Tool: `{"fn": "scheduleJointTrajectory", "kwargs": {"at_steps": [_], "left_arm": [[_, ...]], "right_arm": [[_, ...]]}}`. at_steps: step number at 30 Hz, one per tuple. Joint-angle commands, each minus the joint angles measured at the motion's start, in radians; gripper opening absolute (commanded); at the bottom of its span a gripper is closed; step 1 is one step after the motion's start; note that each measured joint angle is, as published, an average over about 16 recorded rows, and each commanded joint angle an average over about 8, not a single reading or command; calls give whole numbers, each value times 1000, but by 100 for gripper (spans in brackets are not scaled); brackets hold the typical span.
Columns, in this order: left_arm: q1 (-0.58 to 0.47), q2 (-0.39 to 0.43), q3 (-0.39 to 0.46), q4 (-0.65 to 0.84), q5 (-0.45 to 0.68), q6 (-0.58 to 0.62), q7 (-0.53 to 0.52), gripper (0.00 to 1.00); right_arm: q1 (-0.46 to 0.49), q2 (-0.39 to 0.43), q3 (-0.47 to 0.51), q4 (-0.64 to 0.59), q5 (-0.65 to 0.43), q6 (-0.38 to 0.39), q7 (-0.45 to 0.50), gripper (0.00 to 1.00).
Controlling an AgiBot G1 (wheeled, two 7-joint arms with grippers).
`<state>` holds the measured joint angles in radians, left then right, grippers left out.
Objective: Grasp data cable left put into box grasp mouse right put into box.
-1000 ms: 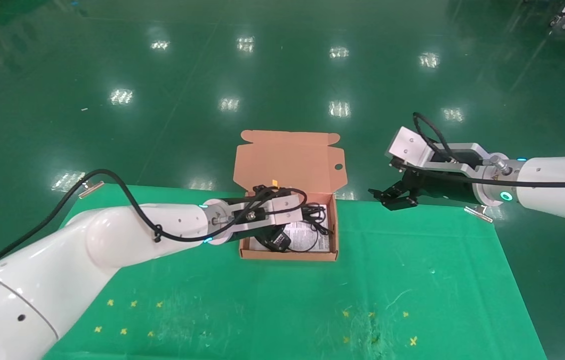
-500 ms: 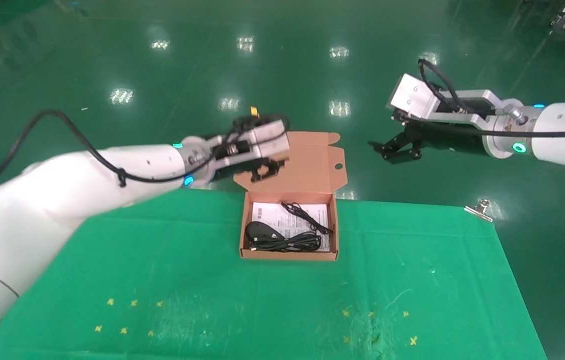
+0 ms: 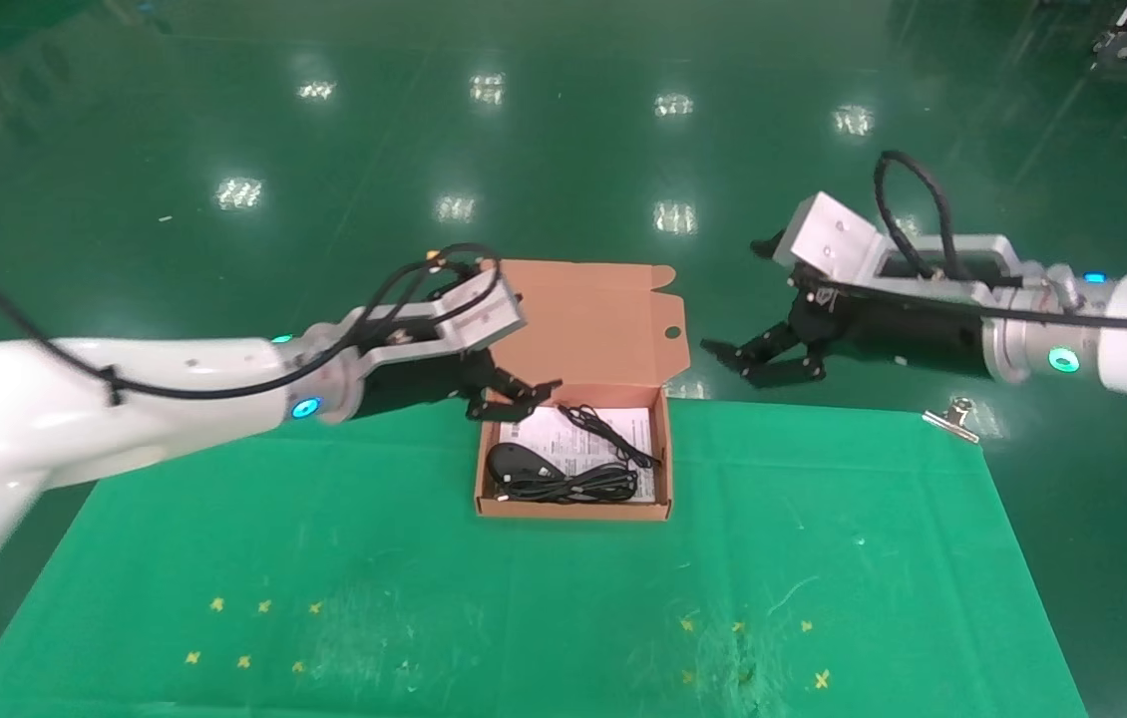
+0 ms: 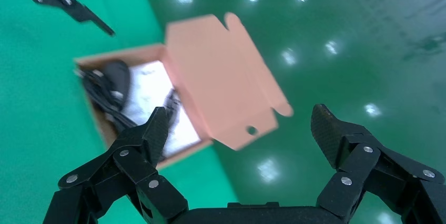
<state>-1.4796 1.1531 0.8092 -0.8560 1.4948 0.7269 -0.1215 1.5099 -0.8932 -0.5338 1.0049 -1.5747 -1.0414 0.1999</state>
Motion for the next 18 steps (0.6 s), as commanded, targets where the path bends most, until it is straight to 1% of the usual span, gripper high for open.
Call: {"fn": "scheduleJointTrajectory", "kwargs": {"at_steps": [1,15,18], "left_arm": [[17,-23,-23,-18,-33,33,-3,100],[138,-184,-180,-145,-259,261,-22,100],[150,-201,-197,-159,-284,286,-25,100]], "right_arm": [[-19,12,11,12,37,-20,-1,100],[-151,98,88,97,292,-157,-4,100],[-165,107,96,106,320,-172,-5,100]]}}
